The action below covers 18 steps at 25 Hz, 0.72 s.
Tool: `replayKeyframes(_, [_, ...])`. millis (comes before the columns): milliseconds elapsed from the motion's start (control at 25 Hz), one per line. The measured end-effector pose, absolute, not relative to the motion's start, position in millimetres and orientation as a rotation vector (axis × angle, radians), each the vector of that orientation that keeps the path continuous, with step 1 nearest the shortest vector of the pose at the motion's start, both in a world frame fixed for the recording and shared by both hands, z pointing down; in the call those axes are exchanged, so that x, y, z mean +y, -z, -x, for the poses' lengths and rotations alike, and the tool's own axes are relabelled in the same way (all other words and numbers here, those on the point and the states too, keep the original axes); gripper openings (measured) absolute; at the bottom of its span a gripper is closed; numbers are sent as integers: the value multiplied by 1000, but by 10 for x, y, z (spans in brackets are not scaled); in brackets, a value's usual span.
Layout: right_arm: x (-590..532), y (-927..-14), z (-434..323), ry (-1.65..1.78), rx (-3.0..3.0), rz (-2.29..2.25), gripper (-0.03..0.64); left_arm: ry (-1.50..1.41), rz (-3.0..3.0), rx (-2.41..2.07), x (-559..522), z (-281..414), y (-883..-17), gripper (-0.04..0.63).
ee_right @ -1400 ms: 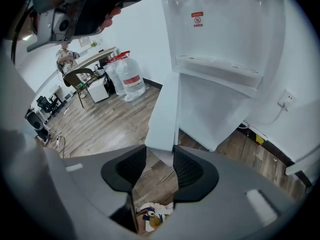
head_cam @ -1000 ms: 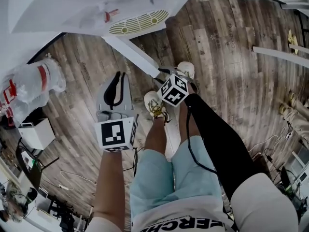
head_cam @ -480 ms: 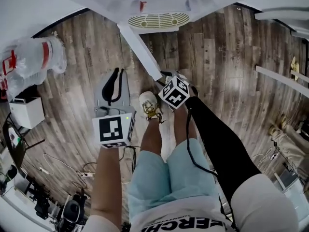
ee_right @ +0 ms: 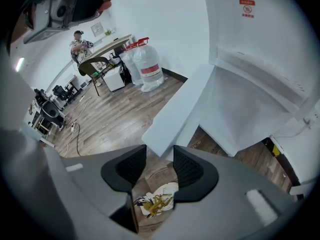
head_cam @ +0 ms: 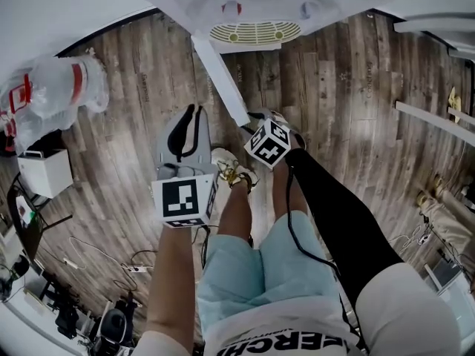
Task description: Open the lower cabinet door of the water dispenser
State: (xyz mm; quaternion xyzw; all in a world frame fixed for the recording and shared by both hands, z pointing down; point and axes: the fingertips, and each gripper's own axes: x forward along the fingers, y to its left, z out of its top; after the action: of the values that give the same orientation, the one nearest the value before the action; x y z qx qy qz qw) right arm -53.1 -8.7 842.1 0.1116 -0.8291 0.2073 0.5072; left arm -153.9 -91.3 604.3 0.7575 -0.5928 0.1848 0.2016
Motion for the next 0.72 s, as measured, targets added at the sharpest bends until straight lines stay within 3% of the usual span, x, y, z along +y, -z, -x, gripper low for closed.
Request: replayKeyframes(720, [151, -8362, 1084, -435, -2005, -221, 169, -422, -2014, -1745, -415, 2158, -6076, 75])
